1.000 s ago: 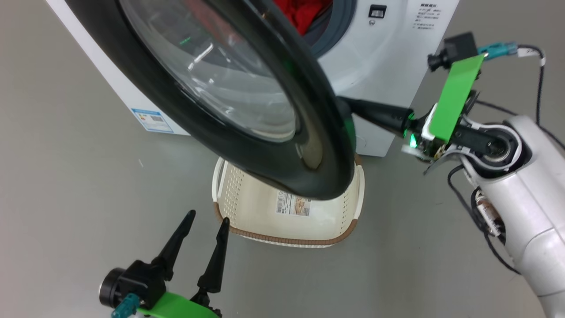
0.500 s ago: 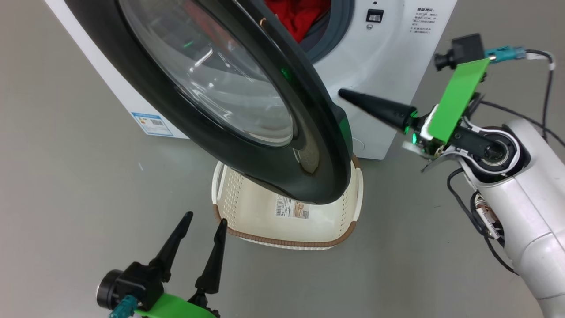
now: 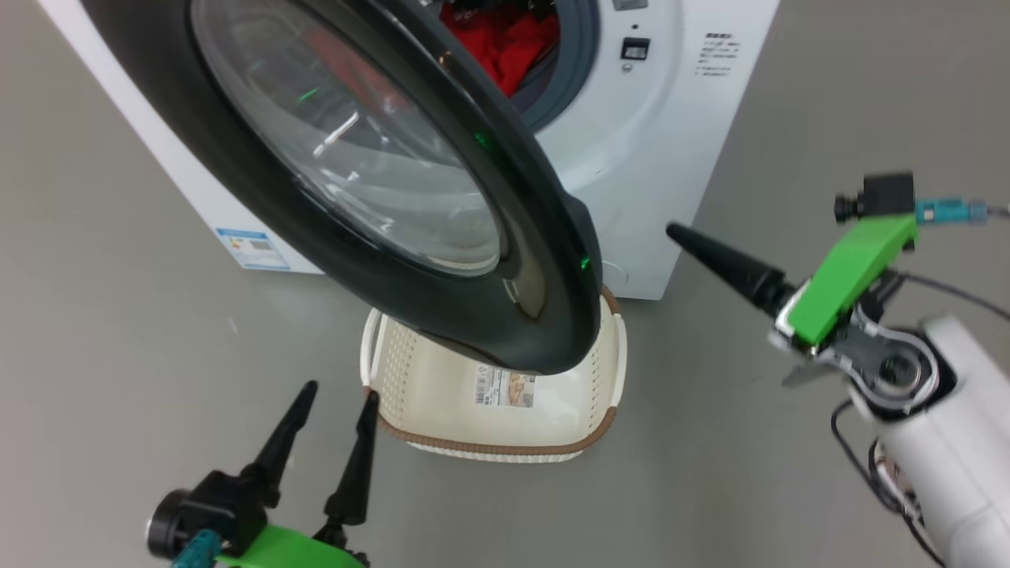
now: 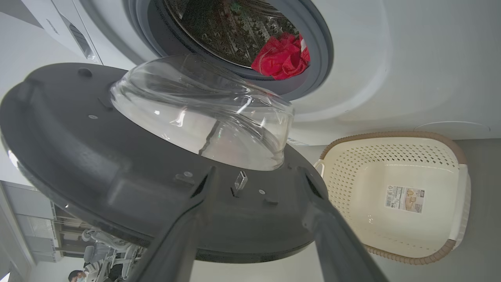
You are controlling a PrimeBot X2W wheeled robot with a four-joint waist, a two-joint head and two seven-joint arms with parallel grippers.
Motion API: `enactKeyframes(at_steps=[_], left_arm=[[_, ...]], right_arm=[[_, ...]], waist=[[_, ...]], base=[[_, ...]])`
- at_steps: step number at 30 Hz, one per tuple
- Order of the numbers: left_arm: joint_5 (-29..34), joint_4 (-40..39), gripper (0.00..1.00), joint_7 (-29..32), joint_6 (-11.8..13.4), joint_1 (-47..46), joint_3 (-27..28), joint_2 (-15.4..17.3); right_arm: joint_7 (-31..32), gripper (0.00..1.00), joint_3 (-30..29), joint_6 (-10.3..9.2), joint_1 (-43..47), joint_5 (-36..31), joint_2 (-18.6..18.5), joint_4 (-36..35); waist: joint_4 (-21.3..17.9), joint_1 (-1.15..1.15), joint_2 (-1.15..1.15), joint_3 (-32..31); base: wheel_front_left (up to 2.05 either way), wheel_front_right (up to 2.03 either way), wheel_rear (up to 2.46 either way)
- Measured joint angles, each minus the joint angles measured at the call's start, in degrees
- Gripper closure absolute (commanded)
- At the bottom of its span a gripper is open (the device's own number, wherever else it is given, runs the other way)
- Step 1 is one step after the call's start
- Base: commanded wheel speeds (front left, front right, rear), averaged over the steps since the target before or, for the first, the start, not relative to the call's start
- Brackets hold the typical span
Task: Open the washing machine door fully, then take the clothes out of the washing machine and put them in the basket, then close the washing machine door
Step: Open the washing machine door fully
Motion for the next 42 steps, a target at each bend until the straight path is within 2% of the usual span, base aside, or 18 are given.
enactKeyframes(at_steps=[15, 27, 31, 34, 37, 42], left_arm=[[-0.31, 0.22, 0.0, 0.0, 0.0, 3.5, 6.26, 0.46], [0.13, 0.94, 0.0, 0.0, 0.0, 5.33, 8.34, 0.37], [0.14, 1.14, 0.0, 0.0, 0.0, 5.61, 8.73, 0.36], [0.16, 1.2, 0.0, 0.0, 0.0, 5.81, 8.93, 0.35], [0.3, 1.2, 0.0, 0.0, 0.0, 6.31, 9.26, 0.33], [0.31, 1.19, 0.0, 0.0, 0.0, 6.33, 9.39, 0.23]], right_arm=[[-16.86, 0.0, 3.47, 0.0, 14.73, -7.99, -1.59, -2.55], [-33.44, 0.0, 11.16, 0.01, 20.06, -18.93, -3.22, 1.29], [-38.02, 0.0, 13.07, 0.01, 20.15, -24.54, -3.6, 2.9], [-39.02, 0.0, 11.81, 0.01, 20.79, -28.94, -3.53, 4.11], [-39.05, 0.0, 4.67, 0.01, 22.19, -35.72, -1.9, 3.01], [-39.05, 0.0, -5.72, 0.01, 27.35, -46.81, 3.2, -1.41]], waist=[[-4.65, 0.0, 0.0, -2.55], [-6.55, 0.0, 0.0, -4.03], [-6.85, 0.0, 0.0, -4.44], [-7.05, 0.0, 0.0, -4.67], [-7.29, 0.0, 0.0, -4.66], [-7.34, 0.0, 0.0, -4.71]], base=[[0.0, 0.0, 0.0], [0.0, 0.0, 0.0], [0.0, 0.0, 0.0], [0.0, 0.0, 0.0], [0.0, 0.0, 0.0], [0.0, 0.0, 0.0]])
